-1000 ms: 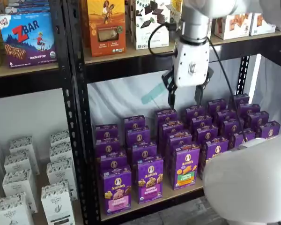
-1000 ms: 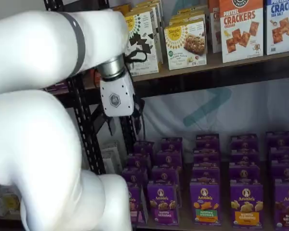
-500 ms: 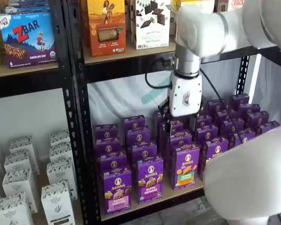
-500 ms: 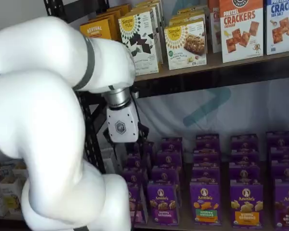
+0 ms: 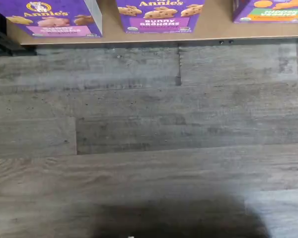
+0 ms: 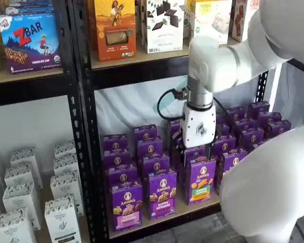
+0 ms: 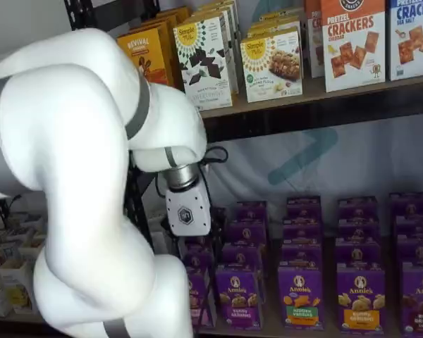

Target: Pick up the purple box with a pink patch in the middle, on the bottom shelf, the first box from the left

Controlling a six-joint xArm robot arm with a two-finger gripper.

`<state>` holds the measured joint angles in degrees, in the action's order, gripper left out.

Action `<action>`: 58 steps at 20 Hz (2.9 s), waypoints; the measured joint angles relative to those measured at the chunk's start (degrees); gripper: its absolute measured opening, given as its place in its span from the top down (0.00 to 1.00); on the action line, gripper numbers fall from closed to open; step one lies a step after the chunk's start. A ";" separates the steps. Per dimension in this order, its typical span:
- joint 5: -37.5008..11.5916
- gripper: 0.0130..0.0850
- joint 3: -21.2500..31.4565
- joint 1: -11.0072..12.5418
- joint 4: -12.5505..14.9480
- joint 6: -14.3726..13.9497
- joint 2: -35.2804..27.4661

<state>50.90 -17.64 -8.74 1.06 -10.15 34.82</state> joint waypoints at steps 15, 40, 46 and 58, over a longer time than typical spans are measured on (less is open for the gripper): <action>-21.19 0.00 4.78 -1.25 -0.97 -0.41 -15.17; -33.75 0.00 -12.64 -9.69 1.92 -11.41 -45.75; -30.67 0.00 -19.68 -9.37 3.20 -12.28 -51.74; -33.55 0.00 -32.31 -8.18 3.27 -11.14 -65.11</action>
<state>17.36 -49.94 -16.92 4.33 -21.29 -30.29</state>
